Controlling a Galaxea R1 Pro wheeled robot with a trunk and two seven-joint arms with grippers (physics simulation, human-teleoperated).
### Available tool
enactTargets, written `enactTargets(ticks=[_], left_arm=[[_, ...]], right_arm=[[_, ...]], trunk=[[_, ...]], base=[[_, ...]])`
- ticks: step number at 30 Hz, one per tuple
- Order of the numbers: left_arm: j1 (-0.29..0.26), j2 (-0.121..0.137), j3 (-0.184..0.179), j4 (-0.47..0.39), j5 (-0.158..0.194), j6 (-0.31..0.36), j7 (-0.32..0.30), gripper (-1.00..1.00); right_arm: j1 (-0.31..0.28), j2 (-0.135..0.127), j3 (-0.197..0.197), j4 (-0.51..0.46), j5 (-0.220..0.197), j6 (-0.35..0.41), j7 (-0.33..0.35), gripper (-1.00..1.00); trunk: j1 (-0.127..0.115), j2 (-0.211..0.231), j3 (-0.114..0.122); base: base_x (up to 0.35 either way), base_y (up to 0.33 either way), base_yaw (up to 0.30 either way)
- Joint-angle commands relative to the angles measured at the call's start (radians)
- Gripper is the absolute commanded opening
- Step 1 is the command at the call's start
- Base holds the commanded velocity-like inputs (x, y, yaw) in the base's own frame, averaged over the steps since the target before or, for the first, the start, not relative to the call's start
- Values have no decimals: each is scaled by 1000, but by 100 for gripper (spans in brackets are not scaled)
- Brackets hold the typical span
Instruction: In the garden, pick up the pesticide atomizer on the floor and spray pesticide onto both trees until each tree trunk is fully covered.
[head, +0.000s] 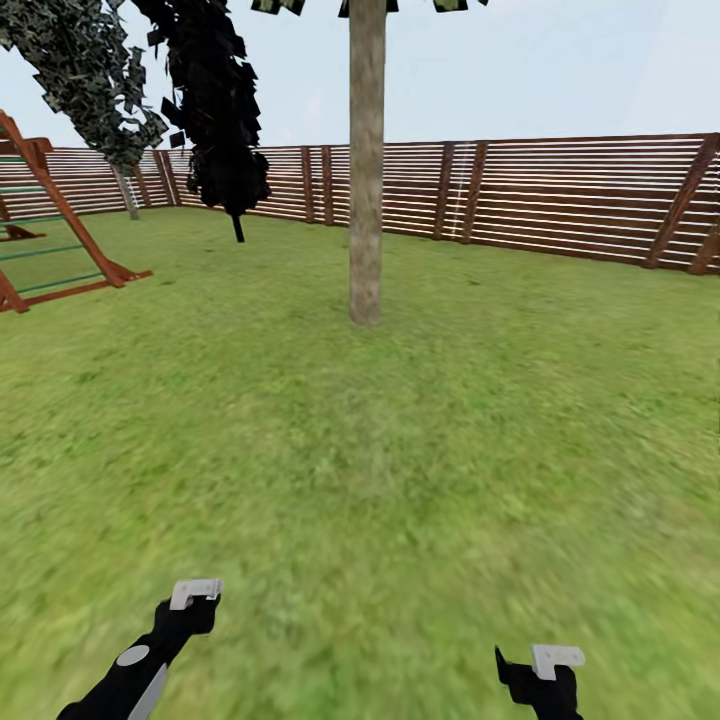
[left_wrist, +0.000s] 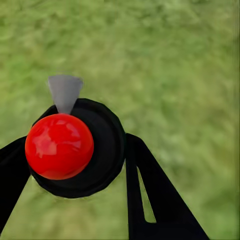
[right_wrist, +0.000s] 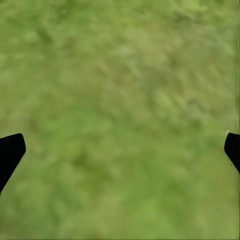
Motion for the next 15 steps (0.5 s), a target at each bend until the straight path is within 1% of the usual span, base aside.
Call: enactTargets(ticks=[1,15], left_arm=[[-1,-1,6,1,4,-2,-9,-100],[-1,-1,6,1,4,-2,-9,-100]], right_arm=[[-1,0,-8,1,6,-4,4,100],[0,1,-8,1,6,-4,4,100]], trunk=[[0,0,-1],[0,0,-1]], base=[[339,0,-28],[339,0,-2]])
